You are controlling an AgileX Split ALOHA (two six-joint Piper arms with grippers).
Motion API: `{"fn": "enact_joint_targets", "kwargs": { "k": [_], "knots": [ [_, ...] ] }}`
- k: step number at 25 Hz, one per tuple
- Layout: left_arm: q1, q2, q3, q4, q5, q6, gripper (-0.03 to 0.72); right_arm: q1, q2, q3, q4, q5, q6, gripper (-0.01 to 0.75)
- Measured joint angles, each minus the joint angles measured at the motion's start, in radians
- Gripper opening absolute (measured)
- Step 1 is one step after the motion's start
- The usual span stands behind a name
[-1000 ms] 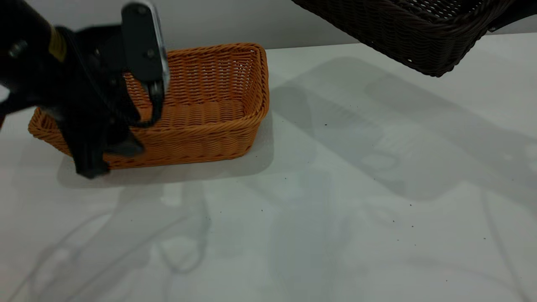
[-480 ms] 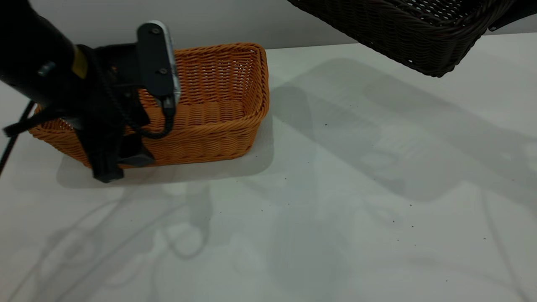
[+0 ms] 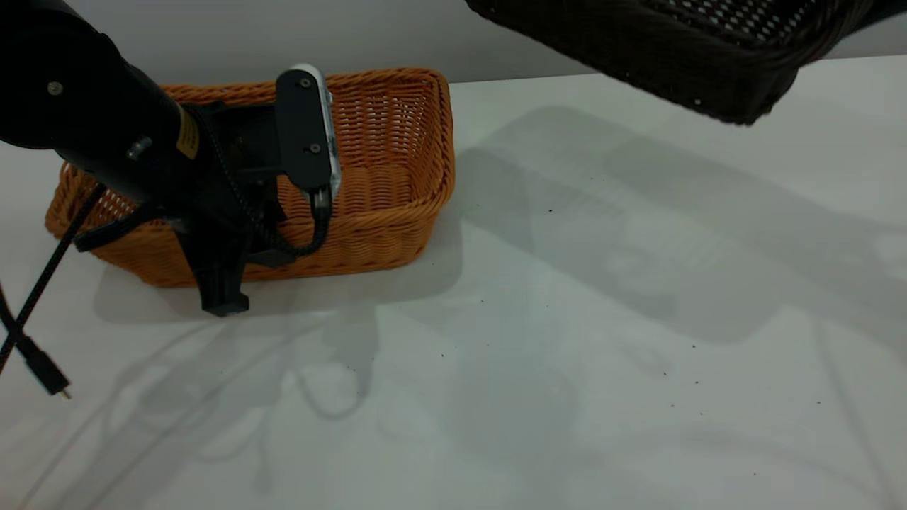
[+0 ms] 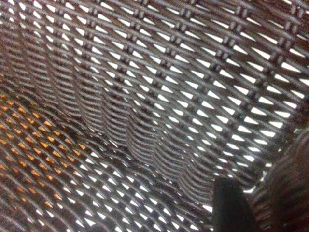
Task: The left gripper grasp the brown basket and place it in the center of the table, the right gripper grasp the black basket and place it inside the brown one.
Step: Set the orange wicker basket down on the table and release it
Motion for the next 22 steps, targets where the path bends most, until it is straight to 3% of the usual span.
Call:
{"fn": "enact_joint_targets", "kwargs": {
  "k": [12, 22],
  "knots": [
    [-0.019, -0.035, 0.002, -0.026, 0.099, -0.020, 0.095, 0.000, 0.000, -0.237, -0.047, 0.191, -0.041, 0.293],
    [-0.165, -0.074, 0.002, -0.097, 0.138, -0.017, 0.095, 0.000, 0.002, -0.248, -0.042, 0.214, -0.065, 0.288]
  ]
}}
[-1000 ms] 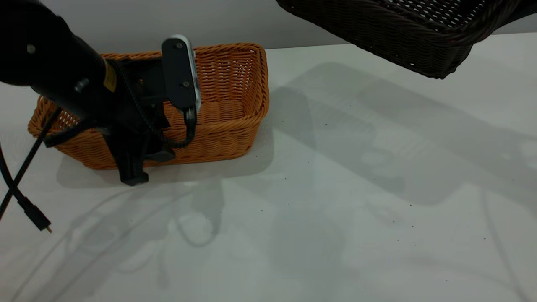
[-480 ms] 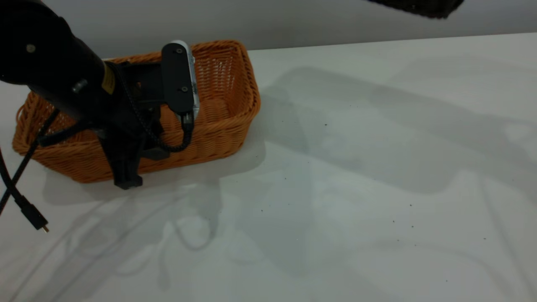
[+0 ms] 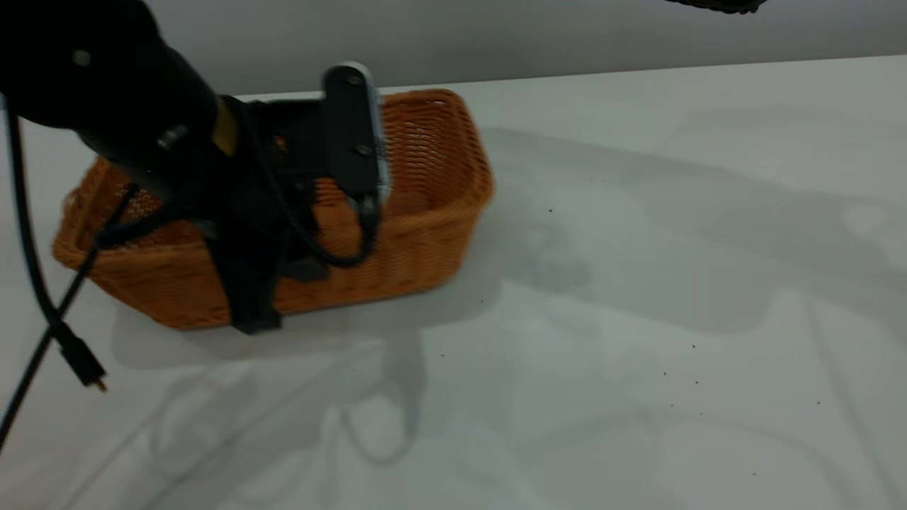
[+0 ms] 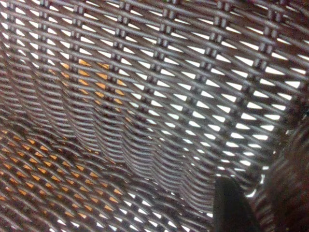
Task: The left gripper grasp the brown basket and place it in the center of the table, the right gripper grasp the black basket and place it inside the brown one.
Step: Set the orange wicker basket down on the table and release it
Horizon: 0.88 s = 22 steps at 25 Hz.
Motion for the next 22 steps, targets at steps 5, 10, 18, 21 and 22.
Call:
{"fn": "enact_joint_targets", "kwargs": {
  "k": [5, 10, 18, 21, 22],
  "knots": [
    [-0.094, 0.002, 0.000, -0.031, -0.001, 0.000, 0.095, 0.000, 0.000, 0.000, 0.000, 0.000, -0.001, 0.288],
    [-0.173, 0.002, 0.000, -0.061, -0.002, -0.054, 0.095, 0.001, 0.000, 0.000, 0.000, 0.000, -0.002, 0.288],
    [-0.273, 0.019, -0.001, -0.059, -0.024, -0.145, 0.095, 0.001, 0.000, 0.001, 0.004, -0.001, -0.003, 0.288],
    [-0.299, 0.034, -0.001, -0.056, -0.024, -0.145, 0.095, 0.001, 0.000, 0.001, 0.004, -0.001, -0.005, 0.288],
    [-0.305, 0.038, -0.001, -0.056, -0.027, -0.150, 0.095, 0.001, 0.000, 0.001, 0.004, -0.001, -0.005, 0.288]
  ]
}}
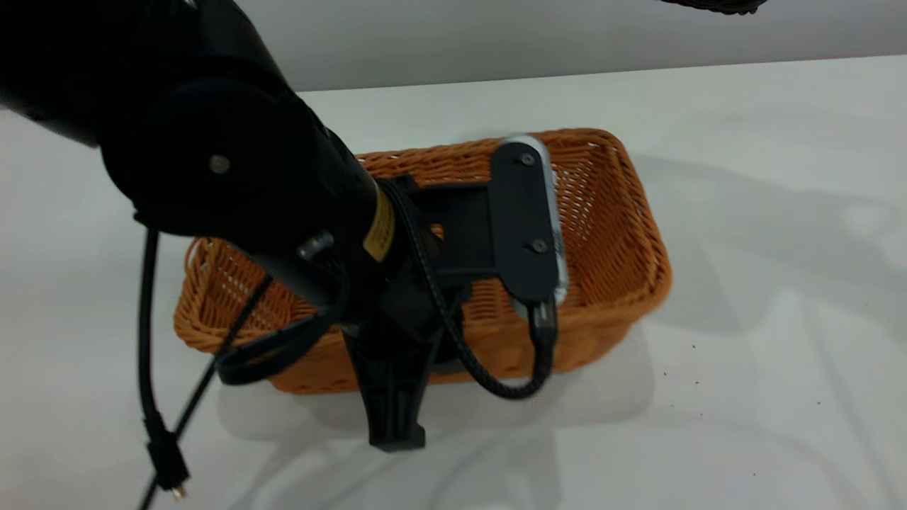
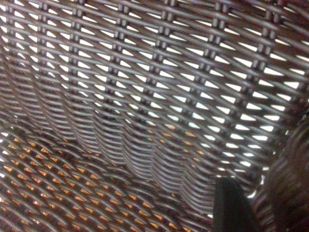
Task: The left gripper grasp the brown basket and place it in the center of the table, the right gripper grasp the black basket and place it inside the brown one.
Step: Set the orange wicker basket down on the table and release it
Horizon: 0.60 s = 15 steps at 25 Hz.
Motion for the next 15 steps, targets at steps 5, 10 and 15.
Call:
{"fn": "enact_joint_targets", "kwargs": {
  "k": [5, 10, 15],
  "knots": [
    [-0.001, 0.003, 0.000, 0.000, 0.006, -0.046, 0.095, 0.000, 0.000, 0.000, -0.001, 0.000, -0.002, 0.288],
    [0.000, 0.003, 0.000, 0.004, 0.018, -0.046, 0.095, 0.000, 0.000, 0.000, -0.001, -0.002, -0.006, 0.288],
    [0.000, 0.003, 0.000, 0.006, 0.024, -0.046, 0.095, 0.000, 0.000, 0.000, -0.001, -0.003, -0.006, 0.288]
  ]
}}
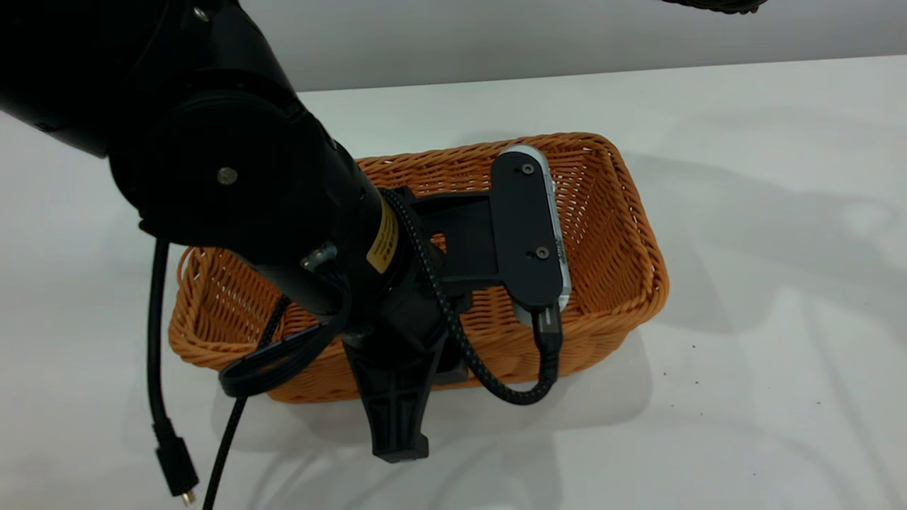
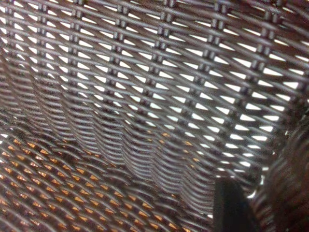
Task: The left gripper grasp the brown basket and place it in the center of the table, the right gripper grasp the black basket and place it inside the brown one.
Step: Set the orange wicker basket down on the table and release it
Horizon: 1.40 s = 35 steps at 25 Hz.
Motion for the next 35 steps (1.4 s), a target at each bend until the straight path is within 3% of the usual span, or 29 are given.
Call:
{"fn": "enact_joint_targets", "kwargs": {
  "k": [10, 12, 17, 21, 35],
  "knots": [
    [0.000, 0.000, 0.000, -0.003, 0.026, 0.000, 0.119, 0.000, 0.000, 0.000, -0.001, 0.003, 0.000, 0.288],
    [0.000, 0.000, 0.000, -0.004, 0.034, 0.000, 0.175, 0.000, 0.000, 0.000, -0.001, 0.004, 0.000, 0.288],
    [0.000, 0.000, 0.000, -0.002, 0.032, 0.010, 0.421, 0.000, 0.000, 0.000, -0.001, 0.004, 0.000, 0.288],
    [0.000, -0.002, 0.000, 0.032, 0.049, 0.012, 0.533, 0.000, 0.000, 0.000, -0.001, 0.004, -0.003, 0.288],
    [0.000, -0.178, -0.002, 0.051, 0.152, 0.013, 0.545, 0.000, 0.000, 0.001, -0.002, 0.006, -0.007, 0.288]
  ]
}}
